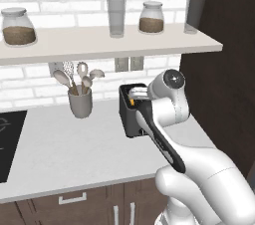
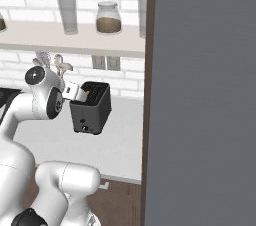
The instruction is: Start the toaster. Once the lever pops up, take the bread to the plate on the dining counter.
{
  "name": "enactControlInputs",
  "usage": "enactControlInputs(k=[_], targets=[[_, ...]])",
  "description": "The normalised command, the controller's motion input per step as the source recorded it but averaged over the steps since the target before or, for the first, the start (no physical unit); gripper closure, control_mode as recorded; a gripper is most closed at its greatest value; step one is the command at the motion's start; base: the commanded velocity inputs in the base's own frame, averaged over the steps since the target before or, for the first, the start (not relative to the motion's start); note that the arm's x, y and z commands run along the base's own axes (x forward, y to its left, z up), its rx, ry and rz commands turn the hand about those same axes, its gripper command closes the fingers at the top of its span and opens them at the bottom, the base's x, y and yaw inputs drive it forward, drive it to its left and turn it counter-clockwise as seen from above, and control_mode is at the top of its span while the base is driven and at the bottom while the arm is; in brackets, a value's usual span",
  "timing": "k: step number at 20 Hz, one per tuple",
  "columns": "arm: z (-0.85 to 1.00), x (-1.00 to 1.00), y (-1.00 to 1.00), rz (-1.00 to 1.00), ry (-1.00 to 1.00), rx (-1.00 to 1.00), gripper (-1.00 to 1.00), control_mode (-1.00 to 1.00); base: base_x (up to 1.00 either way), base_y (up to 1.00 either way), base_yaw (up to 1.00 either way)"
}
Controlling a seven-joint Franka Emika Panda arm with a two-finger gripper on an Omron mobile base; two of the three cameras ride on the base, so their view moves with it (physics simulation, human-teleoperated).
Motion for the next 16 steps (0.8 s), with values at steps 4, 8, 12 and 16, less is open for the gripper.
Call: enactControlInputs(k=[4,8,12,16], targets=[[0.0,0.0,0.0,0.0,0.0,0.0,-1.0,-1.0,0.0,0.0,0.0],[0.0,0.0,0.0,0.0,0.0,0.0,-1.0,-1.0,0.0,0.0,0.0],[0.0,0.02,0.0,0.0,0.0,0.0,-1.0,-1.0,0.0,0.0,0.0],[0.0,-0.13,0.0,0.0,-0.07,-0.1,-1.0,-1.0,0.0,0.0,0.0]])
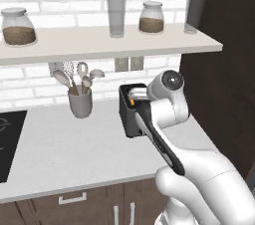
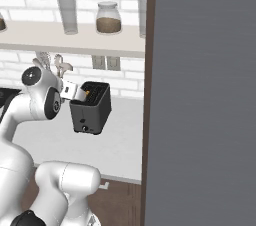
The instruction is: Start the toaster. Once the lever pops up, take the bread to the plate on the dining counter.
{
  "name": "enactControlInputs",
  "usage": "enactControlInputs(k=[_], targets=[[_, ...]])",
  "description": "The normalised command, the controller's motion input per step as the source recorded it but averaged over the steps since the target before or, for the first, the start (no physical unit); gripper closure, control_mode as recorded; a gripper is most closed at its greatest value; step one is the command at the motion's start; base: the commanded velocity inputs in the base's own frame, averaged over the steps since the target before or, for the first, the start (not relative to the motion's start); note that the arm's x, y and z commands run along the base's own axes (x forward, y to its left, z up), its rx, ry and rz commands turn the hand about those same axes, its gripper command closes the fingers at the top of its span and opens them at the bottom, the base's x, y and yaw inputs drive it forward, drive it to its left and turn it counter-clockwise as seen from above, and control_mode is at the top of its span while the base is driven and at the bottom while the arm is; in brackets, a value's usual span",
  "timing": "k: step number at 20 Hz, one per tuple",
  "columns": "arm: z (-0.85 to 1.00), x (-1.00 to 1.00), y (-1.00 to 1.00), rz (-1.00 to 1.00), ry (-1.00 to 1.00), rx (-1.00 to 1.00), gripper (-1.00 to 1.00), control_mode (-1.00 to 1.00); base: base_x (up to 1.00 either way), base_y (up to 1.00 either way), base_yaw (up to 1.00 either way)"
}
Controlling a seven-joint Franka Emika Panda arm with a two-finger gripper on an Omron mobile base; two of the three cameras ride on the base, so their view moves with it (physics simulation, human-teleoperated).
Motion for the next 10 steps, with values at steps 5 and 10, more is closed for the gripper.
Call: enactControlInputs(k=[5,10], targets=[[0.0,-0.2,0.0,0.03,-0.11,-0.08,-1.0,-1.0,0.0,0.0,0.0],[0.0,-0.01,0.0,0.07,-0.03,-0.01,-1.0,-1.0,0.0,0.0,0.0]])
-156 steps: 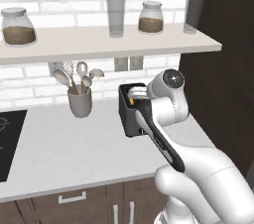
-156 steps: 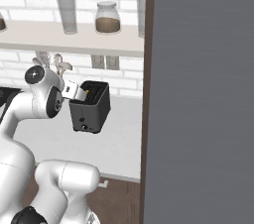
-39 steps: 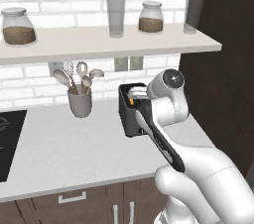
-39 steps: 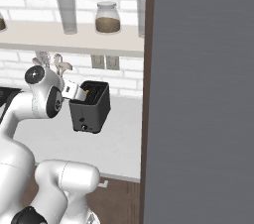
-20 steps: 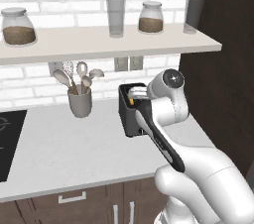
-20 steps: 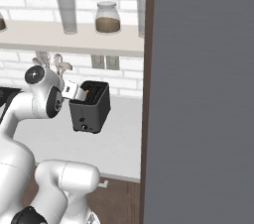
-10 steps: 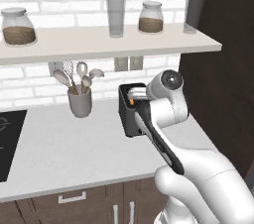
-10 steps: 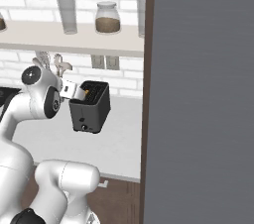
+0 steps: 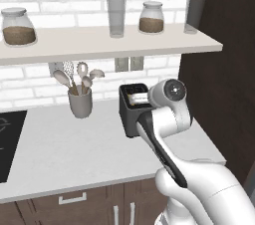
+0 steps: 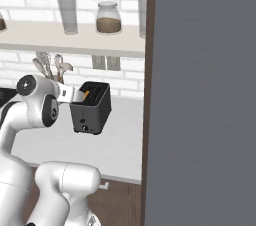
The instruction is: Start the toaster. Once the lever pops up, take the bread to the plate on the dining counter.
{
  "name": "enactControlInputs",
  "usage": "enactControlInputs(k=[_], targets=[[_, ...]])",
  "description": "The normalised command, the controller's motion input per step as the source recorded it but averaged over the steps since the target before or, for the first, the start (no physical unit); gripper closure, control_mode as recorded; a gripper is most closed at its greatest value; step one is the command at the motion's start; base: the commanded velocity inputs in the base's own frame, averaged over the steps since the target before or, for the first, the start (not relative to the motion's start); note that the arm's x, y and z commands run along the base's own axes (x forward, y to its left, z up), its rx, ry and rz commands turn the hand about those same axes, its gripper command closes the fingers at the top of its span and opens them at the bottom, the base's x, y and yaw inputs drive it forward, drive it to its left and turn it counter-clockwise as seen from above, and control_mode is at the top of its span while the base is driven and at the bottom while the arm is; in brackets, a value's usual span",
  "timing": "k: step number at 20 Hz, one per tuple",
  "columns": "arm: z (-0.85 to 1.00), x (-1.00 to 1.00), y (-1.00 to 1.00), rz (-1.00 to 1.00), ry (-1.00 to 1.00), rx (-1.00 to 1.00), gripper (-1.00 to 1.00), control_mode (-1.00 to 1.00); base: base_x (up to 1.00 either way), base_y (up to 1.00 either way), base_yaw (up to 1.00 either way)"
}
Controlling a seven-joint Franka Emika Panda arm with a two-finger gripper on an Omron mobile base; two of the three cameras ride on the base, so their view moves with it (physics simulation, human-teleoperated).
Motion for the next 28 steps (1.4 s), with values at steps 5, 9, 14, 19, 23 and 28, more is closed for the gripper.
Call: enactControlInputs(k=[5,9,14,19,23,28], targets=[[0.07,0.0,0.0,0.0,0.0,0.0,-1.0,-1.0,0.0,0.0,0.0],[0.02,0.0,0.0,0.0,0.0,0.0,-1.0,-1.0,0.0,0.0,0.0],[0.0,0.0,0.0,0.0,0.0,0.0,-1.0,-1.0,0.0,0.0,0.0],[0.0,0.0,0.0,0.0,0.0,0.0,-1.0,-1.0,0.0,0.0,0.0],[0.0,0.0,0.0,0.0,0.0,0.0,-1.0,-1.0,0.0,0.0,0.0],[0.0,0.0,0.0,0.0,0.0,0.0,-1.0,-1.0,0.0,0.0,0.0]])
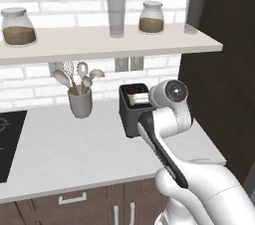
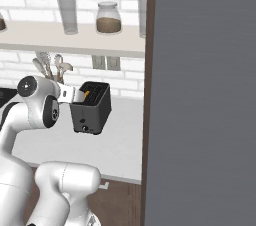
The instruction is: Start the toaster. Once the lever pops up, take the bread to the plate on the dining counter.
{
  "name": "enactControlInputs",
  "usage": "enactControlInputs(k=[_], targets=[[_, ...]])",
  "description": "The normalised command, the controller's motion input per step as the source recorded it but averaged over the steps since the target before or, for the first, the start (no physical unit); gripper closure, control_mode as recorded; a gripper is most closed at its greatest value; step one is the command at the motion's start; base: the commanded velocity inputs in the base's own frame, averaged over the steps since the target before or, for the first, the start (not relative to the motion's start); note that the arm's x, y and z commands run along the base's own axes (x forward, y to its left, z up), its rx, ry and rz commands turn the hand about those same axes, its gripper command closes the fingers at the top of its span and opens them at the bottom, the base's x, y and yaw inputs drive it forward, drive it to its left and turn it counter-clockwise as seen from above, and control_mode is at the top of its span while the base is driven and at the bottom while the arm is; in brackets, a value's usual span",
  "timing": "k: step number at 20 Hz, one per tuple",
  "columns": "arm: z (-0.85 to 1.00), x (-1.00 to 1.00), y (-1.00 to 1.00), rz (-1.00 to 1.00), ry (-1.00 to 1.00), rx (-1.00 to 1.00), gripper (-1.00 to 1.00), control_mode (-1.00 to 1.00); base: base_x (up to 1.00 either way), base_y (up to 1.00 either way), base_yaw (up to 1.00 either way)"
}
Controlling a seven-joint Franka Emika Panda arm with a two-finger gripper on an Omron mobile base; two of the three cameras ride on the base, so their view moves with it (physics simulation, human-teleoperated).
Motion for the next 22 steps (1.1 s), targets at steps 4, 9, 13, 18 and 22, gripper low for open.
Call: enactControlInputs(k=[4,9,13,18,22], targets=[[0.0,0.0,0.0,0.0,0.0,0.0,-1.0,-1.0,0.0,0.0,0.0],[0.0,0.0,0.0,0.0,0.0,0.0,-1.0,-1.0,0.0,0.0,0.0],[0.0,0.0,0.0,0.0,0.0,0.0,-1.0,-1.0,0.0,0.0,0.0],[0.0,0.0,0.0,0.0,0.0,0.0,-1.0,-1.0,0.0,0.0,0.0],[0.0,0.0,0.0,0.0,0.0,0.0,-1.0,-1.0,0.0,0.0,0.0]])
